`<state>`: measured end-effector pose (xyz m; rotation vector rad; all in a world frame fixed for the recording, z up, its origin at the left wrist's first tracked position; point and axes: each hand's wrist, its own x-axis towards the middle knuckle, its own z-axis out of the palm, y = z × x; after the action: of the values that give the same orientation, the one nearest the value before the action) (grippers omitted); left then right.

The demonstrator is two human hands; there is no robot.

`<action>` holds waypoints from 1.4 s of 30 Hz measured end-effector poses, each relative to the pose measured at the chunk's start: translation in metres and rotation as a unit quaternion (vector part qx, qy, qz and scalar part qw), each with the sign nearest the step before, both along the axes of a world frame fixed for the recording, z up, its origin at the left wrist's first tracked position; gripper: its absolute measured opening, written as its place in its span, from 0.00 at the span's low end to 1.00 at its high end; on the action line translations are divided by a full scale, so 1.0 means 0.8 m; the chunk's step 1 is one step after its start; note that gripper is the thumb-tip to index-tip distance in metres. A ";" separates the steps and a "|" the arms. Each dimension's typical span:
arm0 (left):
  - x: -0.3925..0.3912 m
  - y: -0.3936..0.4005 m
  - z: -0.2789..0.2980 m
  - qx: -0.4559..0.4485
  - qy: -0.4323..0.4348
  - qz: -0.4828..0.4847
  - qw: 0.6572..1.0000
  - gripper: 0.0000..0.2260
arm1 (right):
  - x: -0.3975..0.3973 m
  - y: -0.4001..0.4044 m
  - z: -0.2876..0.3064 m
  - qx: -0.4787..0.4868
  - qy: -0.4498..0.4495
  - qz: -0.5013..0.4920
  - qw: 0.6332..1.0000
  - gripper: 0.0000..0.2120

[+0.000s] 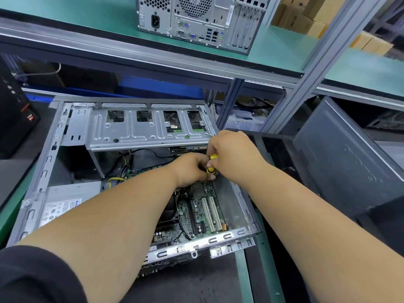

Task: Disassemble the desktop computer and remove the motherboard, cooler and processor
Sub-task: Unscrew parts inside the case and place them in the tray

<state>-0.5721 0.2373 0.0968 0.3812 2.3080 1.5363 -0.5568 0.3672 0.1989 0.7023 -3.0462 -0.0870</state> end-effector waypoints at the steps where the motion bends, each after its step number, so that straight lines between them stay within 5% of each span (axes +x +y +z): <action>1: 0.001 0.000 0.000 0.021 -0.012 0.008 1.000 0.12 | 0.001 0.001 -0.002 0.008 -0.001 0.002 1.000 0.10; 8: 0.005 -0.003 0.008 -0.017 0.022 -0.001 1.000 0.09 | -0.019 -0.015 0.005 0.098 -0.113 -0.034 0.988 0.17; 12: 0.005 0.003 0.005 -0.068 0.077 -0.009 0.995 0.04 | 0.008 0.016 -0.004 -0.100 -0.018 -0.013 0.995 0.19; 22: 0.006 0.007 0.010 -0.103 0.098 0.001 0.990 0.10 | 0.026 0.008 -0.034 -0.247 0.048 -0.111 0.961 0.07; 27: 0.006 0.005 0.013 -0.087 0.075 -0.007 0.993 0.05 | 0.027 0.003 -0.039 -0.231 0.054 -0.087 0.967 0.07; 31: 0.007 0.008 0.011 -0.153 0.104 -0.008 0.983 0.16 | 0.029 0.003 -0.039 -0.224 0.059 -0.081 0.970 0.10; 42: 0.011 0.007 0.015 -0.099 0.066 -0.014 0.993 0.08 | 0.029 0.007 -0.033 -0.242 0.056 -0.081 0.965 0.14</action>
<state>-0.5634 0.2432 0.1089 0.4727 2.5179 1.2889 -0.5339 0.3727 0.1724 0.3952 -2.8302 0.5742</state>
